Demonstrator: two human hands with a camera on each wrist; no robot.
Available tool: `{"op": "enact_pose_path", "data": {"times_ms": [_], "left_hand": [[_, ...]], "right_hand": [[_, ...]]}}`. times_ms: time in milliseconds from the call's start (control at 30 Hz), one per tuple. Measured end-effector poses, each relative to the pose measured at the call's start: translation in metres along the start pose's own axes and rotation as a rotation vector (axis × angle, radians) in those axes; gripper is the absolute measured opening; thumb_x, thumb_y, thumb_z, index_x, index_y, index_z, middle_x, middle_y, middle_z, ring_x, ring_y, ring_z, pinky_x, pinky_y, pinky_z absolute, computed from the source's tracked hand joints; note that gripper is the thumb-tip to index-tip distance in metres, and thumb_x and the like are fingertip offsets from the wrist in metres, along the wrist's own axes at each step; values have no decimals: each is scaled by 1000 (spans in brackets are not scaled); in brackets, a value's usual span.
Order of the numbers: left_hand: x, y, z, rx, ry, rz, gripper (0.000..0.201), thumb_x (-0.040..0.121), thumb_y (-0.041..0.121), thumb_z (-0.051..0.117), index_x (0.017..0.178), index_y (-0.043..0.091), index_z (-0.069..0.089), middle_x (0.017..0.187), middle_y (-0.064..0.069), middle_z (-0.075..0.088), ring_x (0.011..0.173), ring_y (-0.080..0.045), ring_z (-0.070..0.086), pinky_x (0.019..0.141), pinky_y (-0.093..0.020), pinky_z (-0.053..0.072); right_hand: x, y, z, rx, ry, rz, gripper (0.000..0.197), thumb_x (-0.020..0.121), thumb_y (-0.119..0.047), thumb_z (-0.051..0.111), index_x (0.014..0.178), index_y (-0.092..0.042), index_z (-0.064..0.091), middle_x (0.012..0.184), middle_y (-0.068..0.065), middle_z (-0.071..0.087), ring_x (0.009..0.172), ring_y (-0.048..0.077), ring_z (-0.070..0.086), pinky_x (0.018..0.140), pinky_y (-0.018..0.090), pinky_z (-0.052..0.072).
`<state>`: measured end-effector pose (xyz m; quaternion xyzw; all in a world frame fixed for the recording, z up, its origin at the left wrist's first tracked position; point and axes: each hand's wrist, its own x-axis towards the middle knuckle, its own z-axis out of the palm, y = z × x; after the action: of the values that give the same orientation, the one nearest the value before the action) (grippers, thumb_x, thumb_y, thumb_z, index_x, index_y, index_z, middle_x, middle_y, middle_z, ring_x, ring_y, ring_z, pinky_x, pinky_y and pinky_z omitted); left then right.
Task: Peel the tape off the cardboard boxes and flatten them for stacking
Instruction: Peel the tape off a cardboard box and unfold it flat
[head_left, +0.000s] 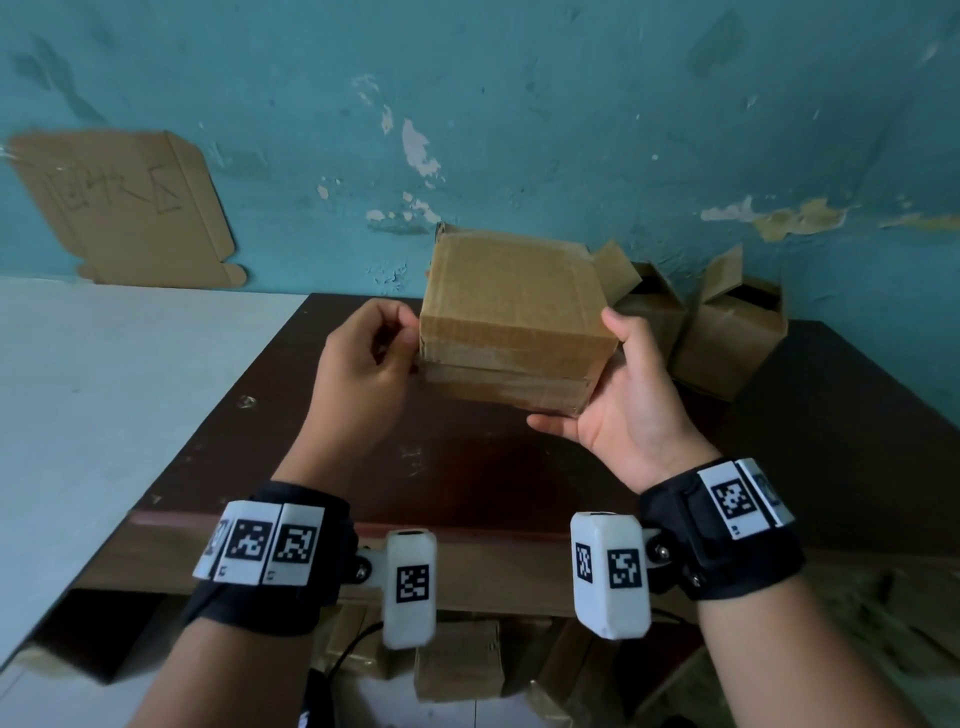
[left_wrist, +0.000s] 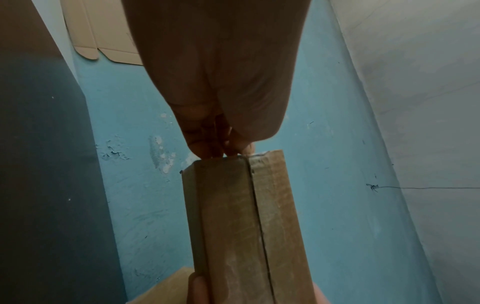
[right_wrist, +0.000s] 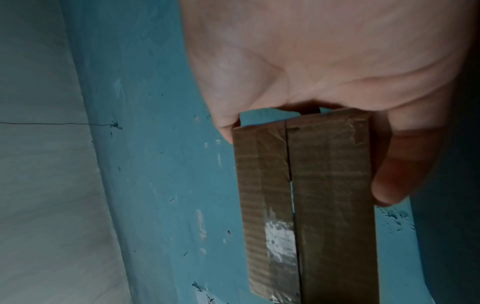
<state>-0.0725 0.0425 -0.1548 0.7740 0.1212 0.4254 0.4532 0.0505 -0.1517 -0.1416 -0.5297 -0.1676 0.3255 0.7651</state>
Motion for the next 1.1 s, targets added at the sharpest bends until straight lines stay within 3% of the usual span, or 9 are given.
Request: {"op": "enact_pose_path", "data": {"times_ms": [167,300,367,533,633,767,1000,1100], "left_hand": [[1,-1,-4,-65,-37,18,23,102,-2,53,89,17,59,86,-1,65,81,-18,64,81,-41,57],[2,-2,-7,-150,-76,5,28,97,-9,57,91,18,61,86,2,66,78,-10,66,78,-26,58],[2,-3,-9,-165,-84,1,28,96,-10,60,94,18,63,87,1,67,79,-9,66,79,-25,58],[3,-5,-8,-144,-75,6,23,97,-6,61,96,17,64,91,-12,68,84,-18,67,81,-35,58],[3,-3,-4,-122,-87,5,26,99,-9,55,95,16,60,88,-8,65,80,-18,65,76,-36,56],[3,-5,-1,-117,-103,-25,24,100,-12,48,98,10,56,93,-23,64,81,-29,61,75,-53,54],[4,-5,-3,-153,-126,-36,16,102,-11,45,104,1,56,90,-10,63,82,-29,60,76,-42,56],[3,-4,-4,-170,-151,-27,19,102,-13,42,104,-1,55,87,-6,62,81,-26,59,72,-29,55]], "right_hand": [[-1,-4,-4,11,8,-8,54,99,-58,40,132,-21,60,118,11,71,113,32,67,78,44,56],[-2,-4,-4,24,7,-4,54,98,-59,40,130,-21,60,116,11,71,112,32,67,77,44,56],[-2,-3,-3,18,0,2,54,98,-59,39,130,-20,60,118,12,71,112,33,66,77,44,55],[-2,-2,-1,14,-8,16,55,98,-59,38,129,-21,61,118,13,70,111,32,66,74,43,57],[-2,-1,-1,3,-12,11,55,98,-59,38,130,-21,61,119,12,71,110,32,67,74,43,57],[-2,-1,-2,-9,-14,-2,53,99,-57,38,130,-21,60,118,12,70,110,31,67,76,43,57],[-3,-2,-2,-20,-12,-8,54,98,-58,39,131,-21,59,121,13,68,112,32,66,79,45,56],[-3,-3,-2,-4,-4,-5,54,98,-58,40,131,-21,59,119,12,69,110,31,66,77,44,56]]}}
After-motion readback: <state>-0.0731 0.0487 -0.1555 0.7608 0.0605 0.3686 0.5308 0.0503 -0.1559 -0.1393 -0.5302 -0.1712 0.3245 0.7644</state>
